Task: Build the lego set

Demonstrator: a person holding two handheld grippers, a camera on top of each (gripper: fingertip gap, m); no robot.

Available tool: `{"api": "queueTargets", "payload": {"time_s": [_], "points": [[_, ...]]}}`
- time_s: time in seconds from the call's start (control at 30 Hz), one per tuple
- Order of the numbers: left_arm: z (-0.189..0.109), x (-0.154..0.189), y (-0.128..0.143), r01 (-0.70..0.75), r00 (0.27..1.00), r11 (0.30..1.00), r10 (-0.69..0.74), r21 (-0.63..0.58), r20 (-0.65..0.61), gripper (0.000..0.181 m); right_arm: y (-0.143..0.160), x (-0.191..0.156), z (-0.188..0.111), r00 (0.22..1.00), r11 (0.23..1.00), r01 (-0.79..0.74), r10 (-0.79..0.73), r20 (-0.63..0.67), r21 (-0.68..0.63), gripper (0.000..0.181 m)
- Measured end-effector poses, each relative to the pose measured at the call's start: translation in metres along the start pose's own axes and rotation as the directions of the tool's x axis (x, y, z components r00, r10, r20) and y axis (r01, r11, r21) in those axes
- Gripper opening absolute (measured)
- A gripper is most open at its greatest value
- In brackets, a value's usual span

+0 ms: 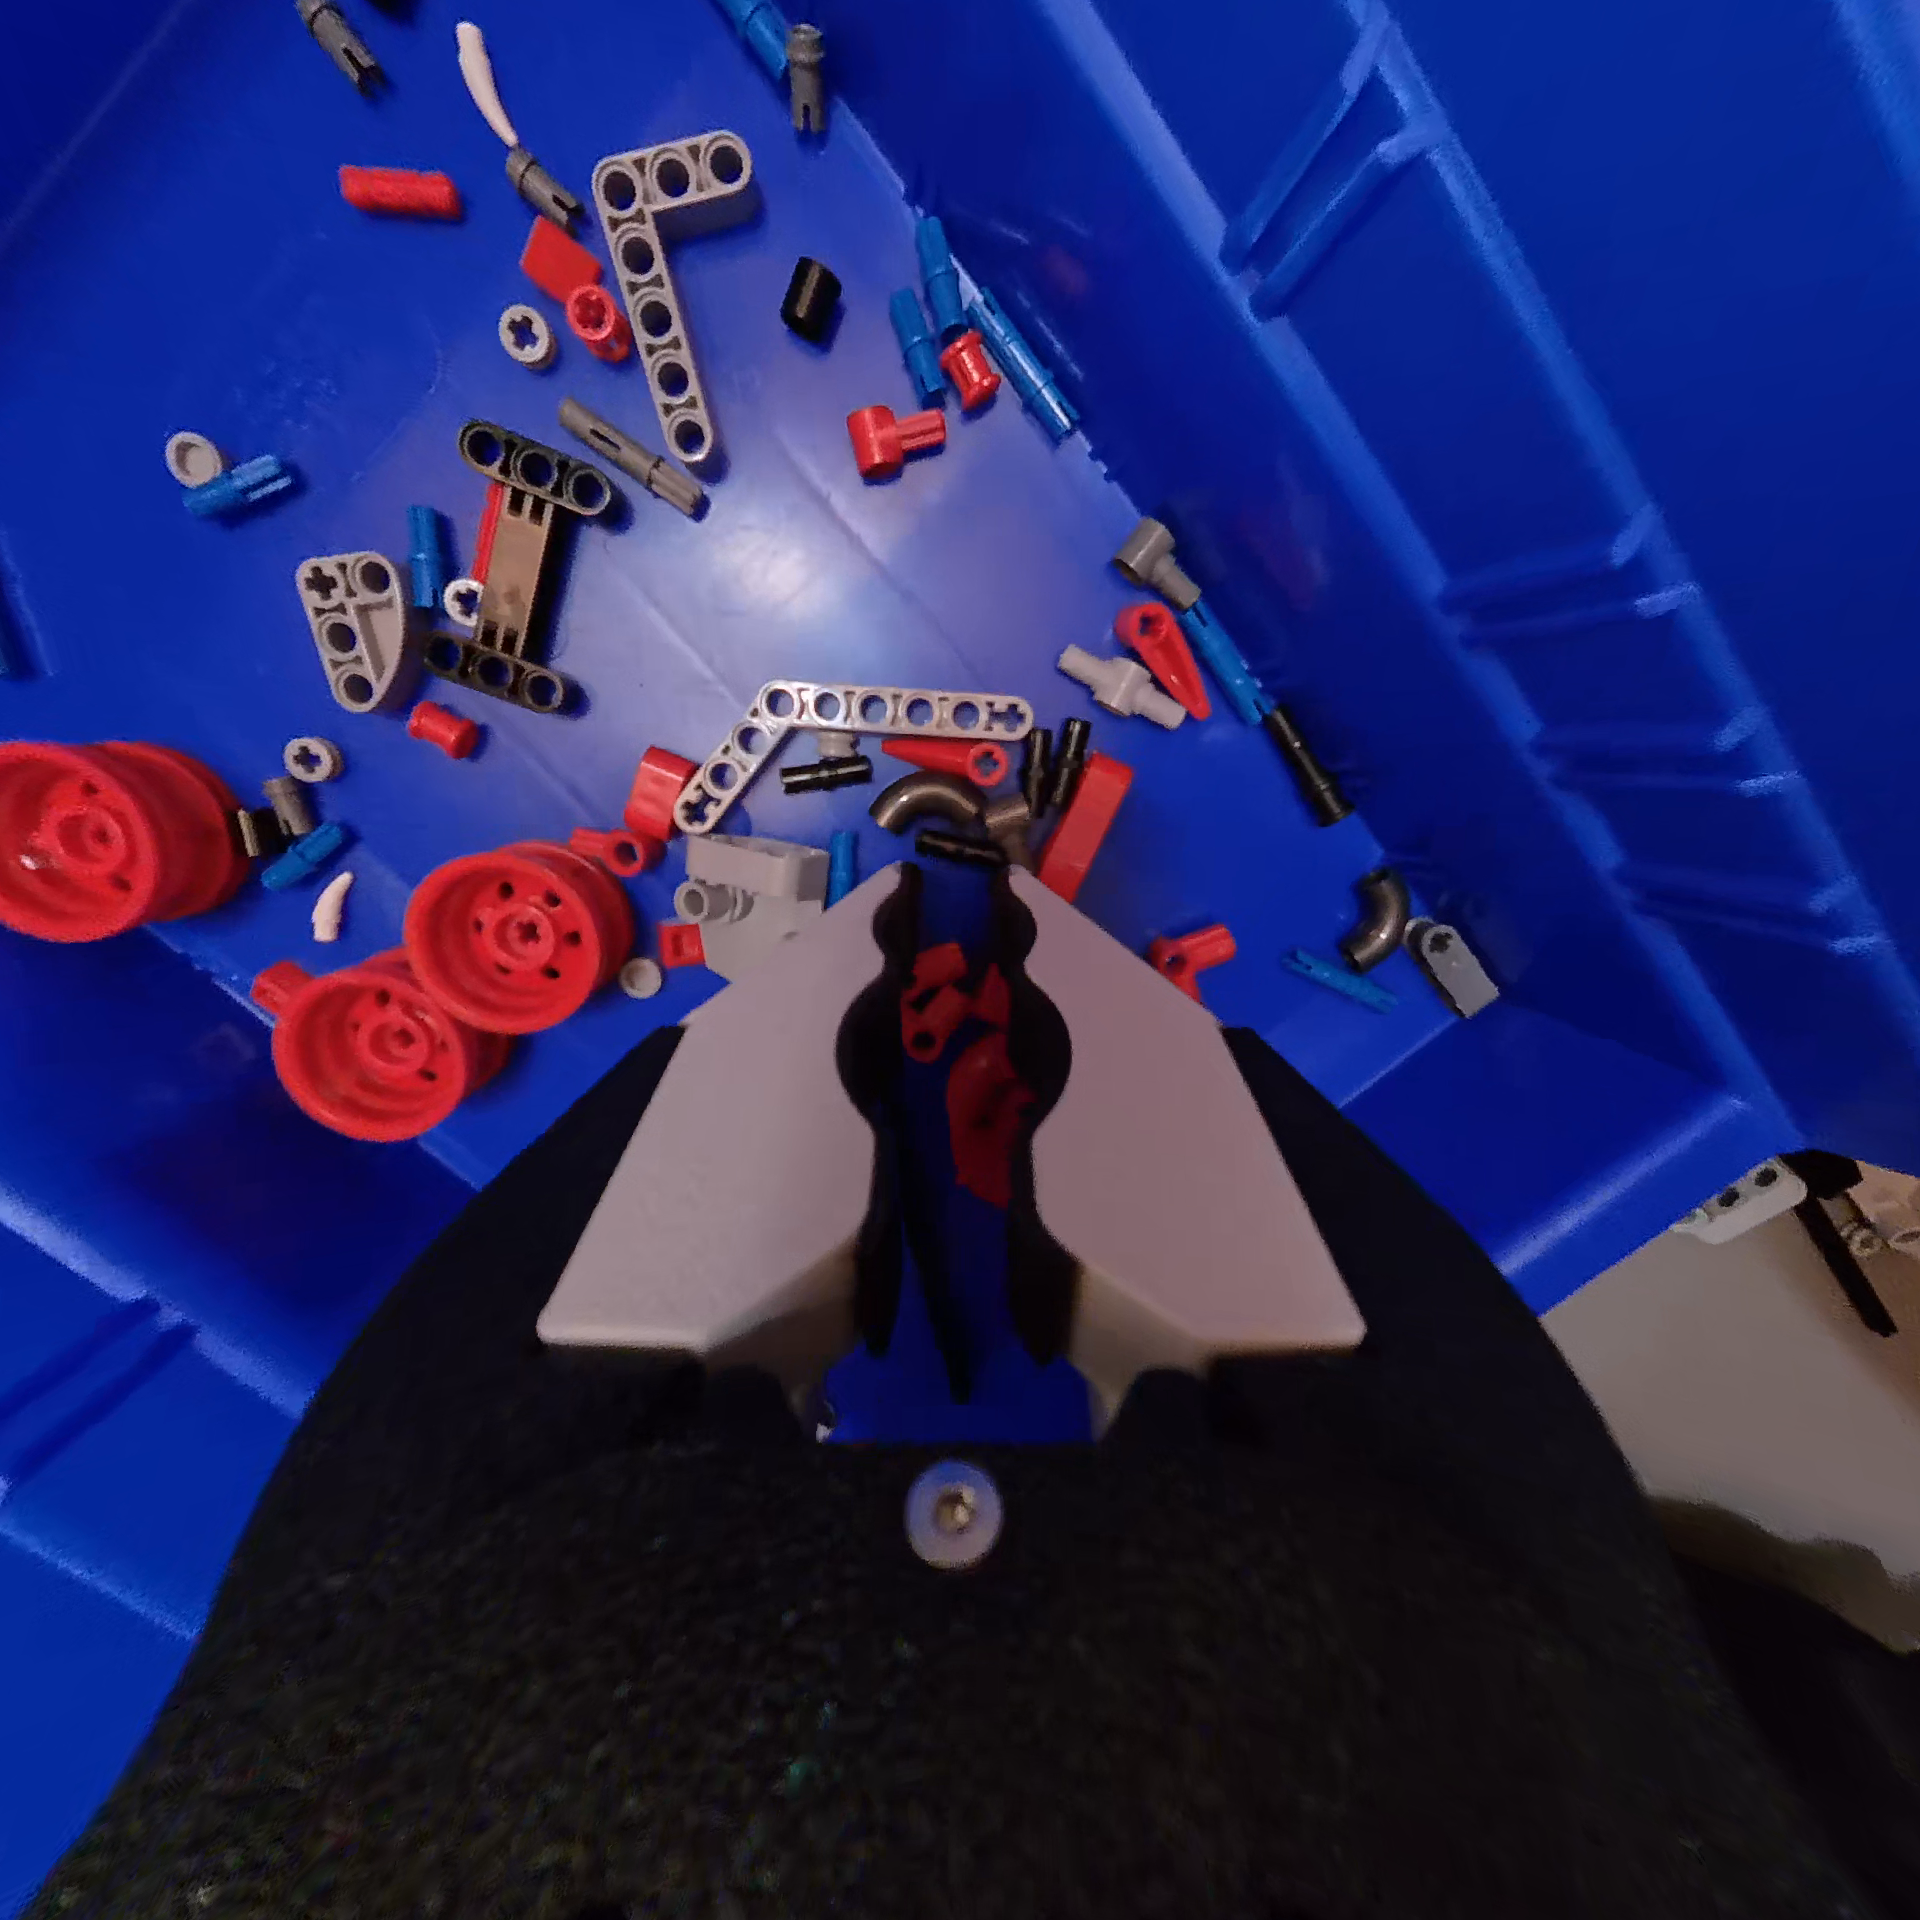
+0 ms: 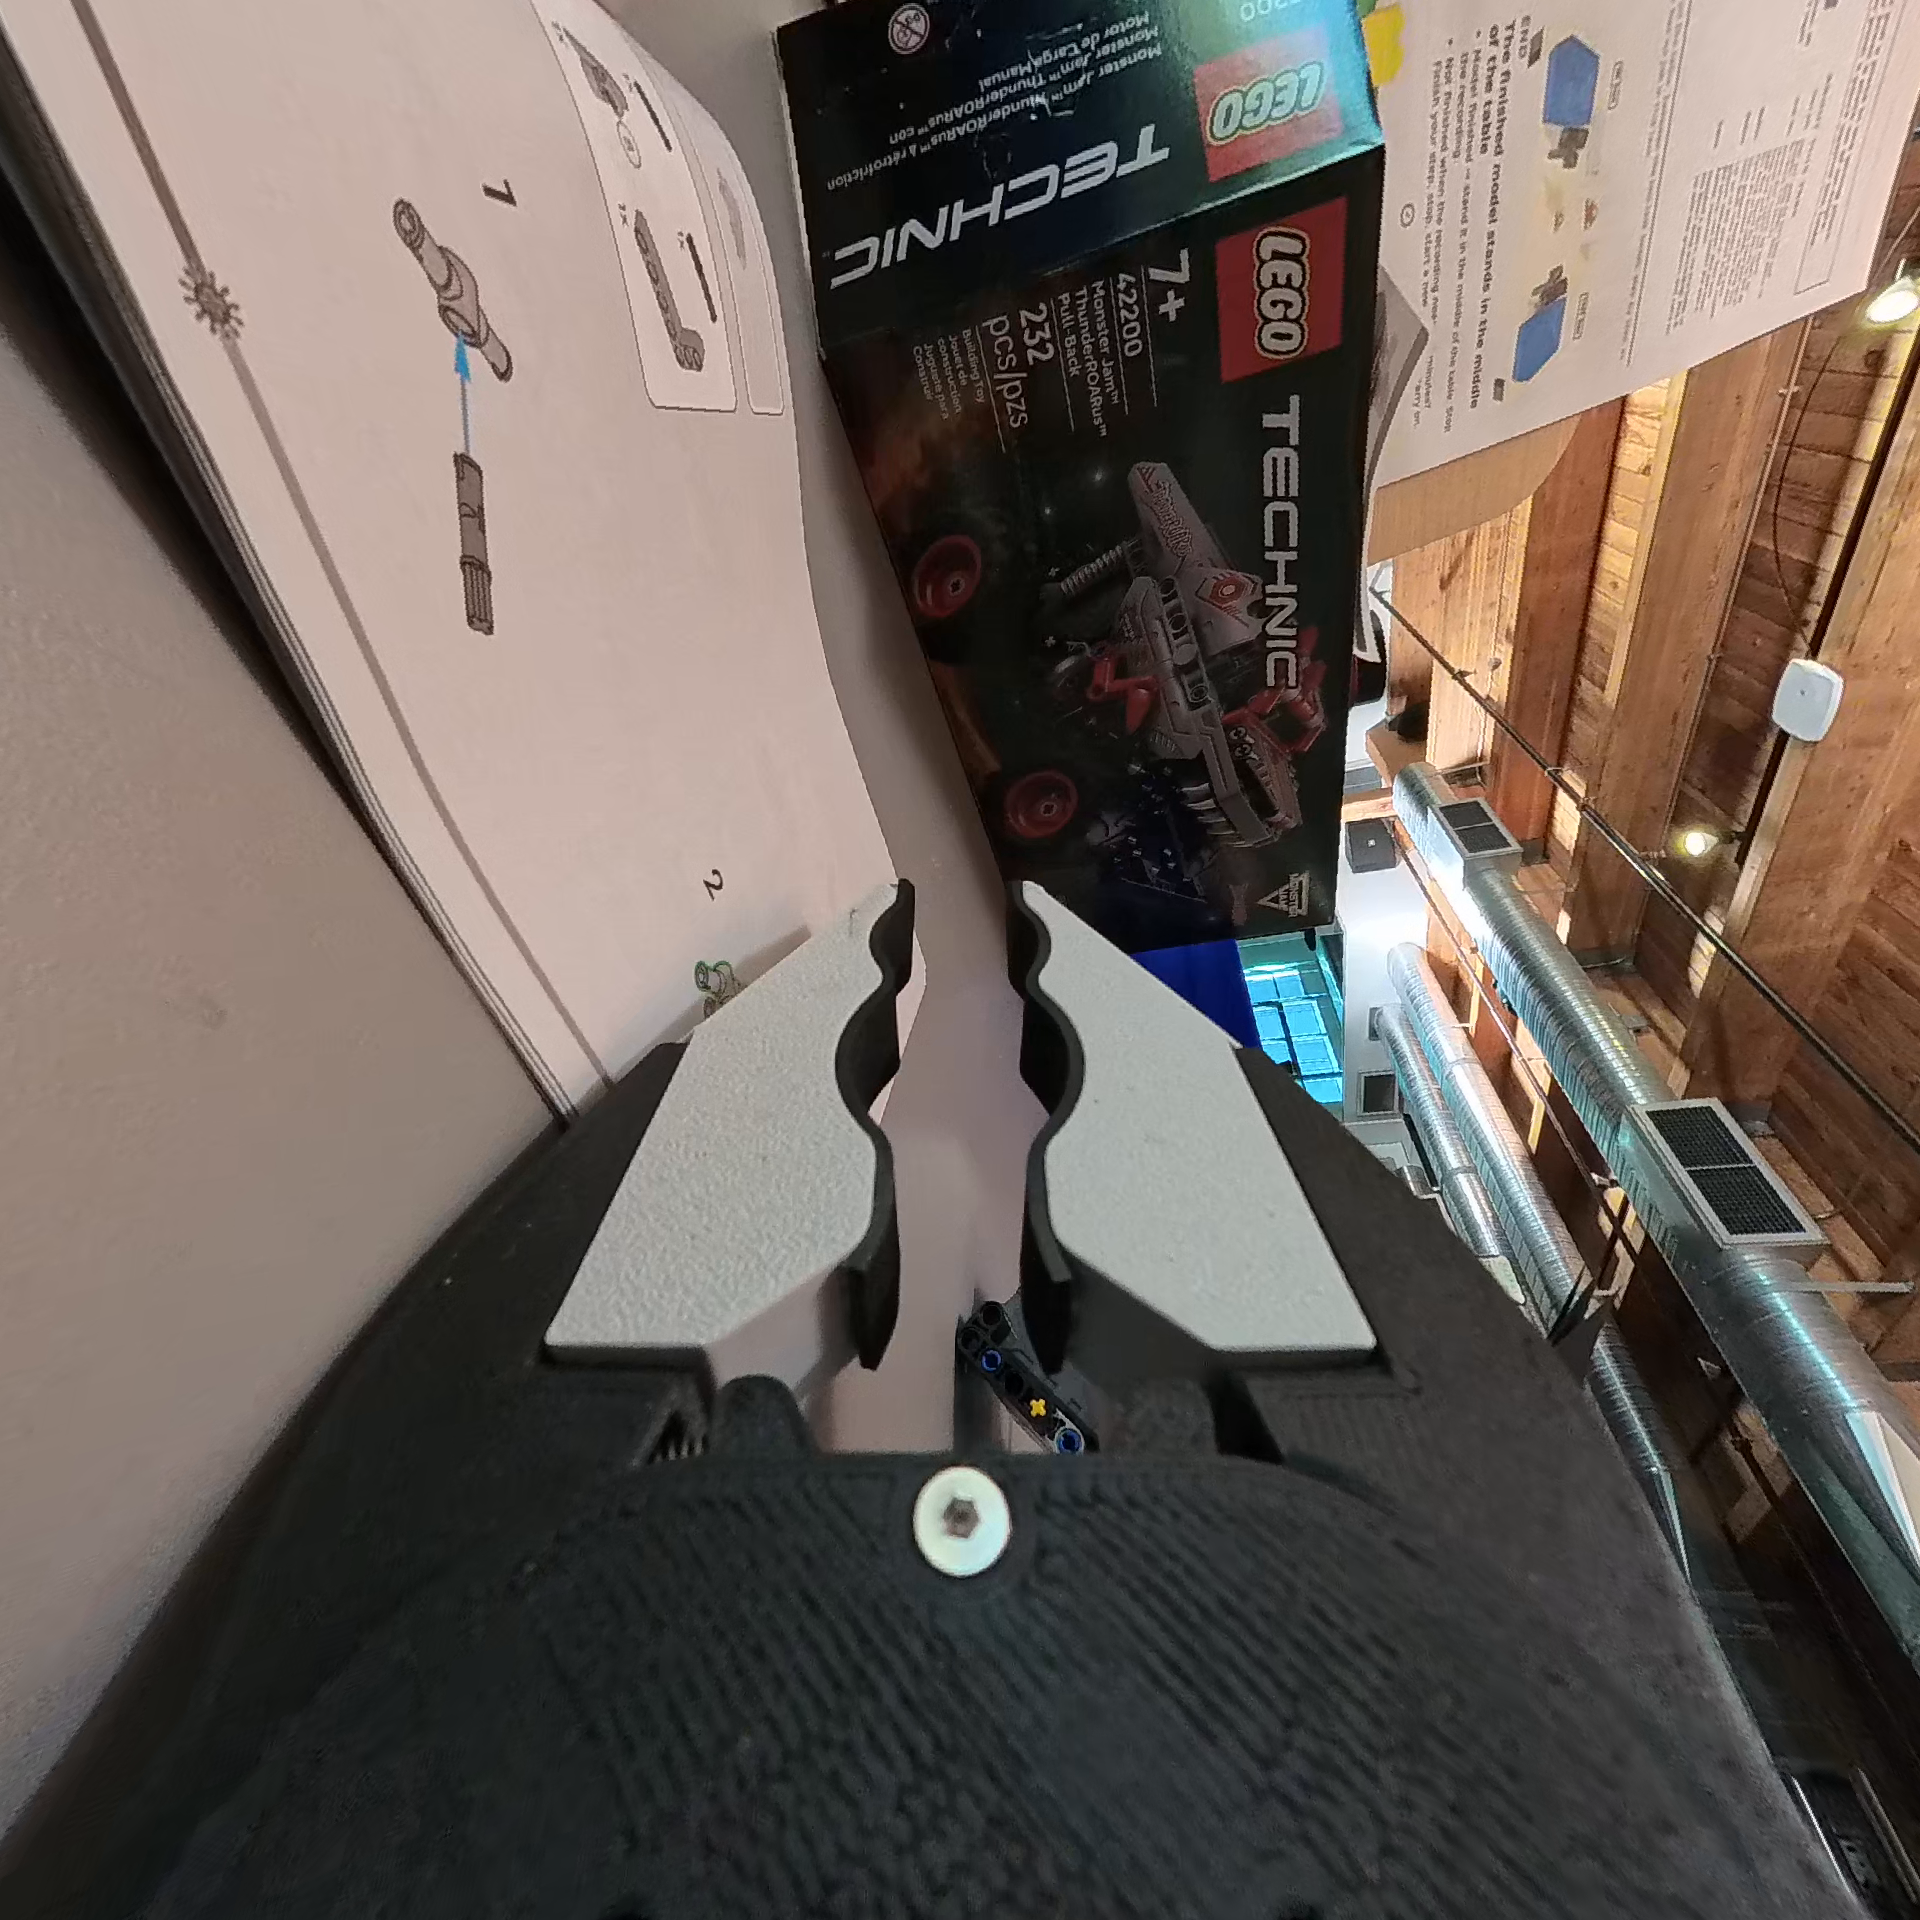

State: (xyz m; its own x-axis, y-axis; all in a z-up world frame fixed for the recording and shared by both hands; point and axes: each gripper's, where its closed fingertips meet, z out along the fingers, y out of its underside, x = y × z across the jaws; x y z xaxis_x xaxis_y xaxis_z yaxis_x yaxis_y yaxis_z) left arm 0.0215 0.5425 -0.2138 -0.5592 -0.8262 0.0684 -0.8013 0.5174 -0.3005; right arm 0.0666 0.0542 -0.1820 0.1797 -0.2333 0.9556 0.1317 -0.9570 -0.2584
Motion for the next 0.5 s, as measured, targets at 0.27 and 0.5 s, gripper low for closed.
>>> {"api": "queueTargets", "payload": {"time_s": [0.27,0.5], "points": [[0.002,0.000,-0.001,-0.044,0.999,0.999,0.044,0.007,0.005,0.017,0.000,0.000,0.000,1.000,1.000,-0.004,0.004,0.002,0.000,0.016],[-0.008,-0.007,-0.007,-0.138,0.989,0.988,0.134,0.064,0.066,0.014,0.000,0.000,0.000,1.000,1.000,-0.005,0.005,0.003,0.000,0.016]]}}
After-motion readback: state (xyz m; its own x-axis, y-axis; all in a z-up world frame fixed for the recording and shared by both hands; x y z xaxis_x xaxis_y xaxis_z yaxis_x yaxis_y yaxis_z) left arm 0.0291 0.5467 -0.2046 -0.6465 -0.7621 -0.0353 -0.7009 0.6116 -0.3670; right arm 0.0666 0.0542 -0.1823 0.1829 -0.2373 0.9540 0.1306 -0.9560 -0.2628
